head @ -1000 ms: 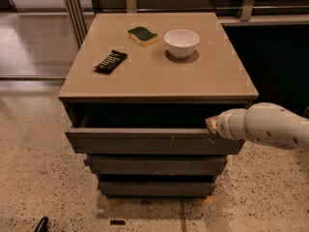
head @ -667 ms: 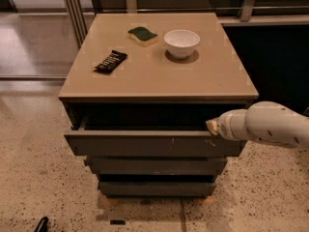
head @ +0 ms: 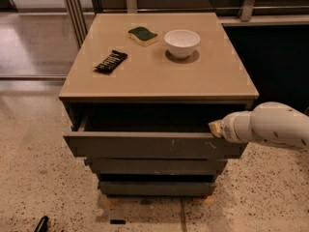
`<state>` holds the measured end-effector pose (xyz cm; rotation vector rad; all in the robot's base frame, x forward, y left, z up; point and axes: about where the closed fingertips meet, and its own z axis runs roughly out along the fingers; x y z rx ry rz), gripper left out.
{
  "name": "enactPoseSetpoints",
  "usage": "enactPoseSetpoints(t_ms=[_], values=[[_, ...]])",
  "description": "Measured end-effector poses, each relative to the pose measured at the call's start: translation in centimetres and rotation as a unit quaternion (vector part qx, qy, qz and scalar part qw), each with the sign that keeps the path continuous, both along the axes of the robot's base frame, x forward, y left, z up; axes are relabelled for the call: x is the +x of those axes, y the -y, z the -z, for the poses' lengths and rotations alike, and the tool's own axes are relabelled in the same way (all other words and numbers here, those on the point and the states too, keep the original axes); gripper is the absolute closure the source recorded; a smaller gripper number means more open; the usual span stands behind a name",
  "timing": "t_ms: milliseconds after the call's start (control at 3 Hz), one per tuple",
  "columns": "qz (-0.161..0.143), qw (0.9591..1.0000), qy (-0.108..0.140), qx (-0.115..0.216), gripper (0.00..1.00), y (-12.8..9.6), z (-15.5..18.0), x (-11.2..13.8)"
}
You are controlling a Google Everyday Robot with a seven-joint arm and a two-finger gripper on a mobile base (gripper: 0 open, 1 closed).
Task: Open top drawer
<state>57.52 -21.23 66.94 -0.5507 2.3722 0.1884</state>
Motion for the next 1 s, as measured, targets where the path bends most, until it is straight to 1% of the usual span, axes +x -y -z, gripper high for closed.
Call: enactPoseSetpoints(t_ms=[333, 667, 1000], values=[[0.000, 1.0000, 0.000, 0.000, 1.00, 0.0, -0.3, 0.2], [-0.020, 0.9988, -0.042, 0.013, 1.00, 0.2, 0.1, -3.0], [-0.020, 0.9988, -0.042, 0.013, 1.00, 0.2, 0.1, -3.0]])
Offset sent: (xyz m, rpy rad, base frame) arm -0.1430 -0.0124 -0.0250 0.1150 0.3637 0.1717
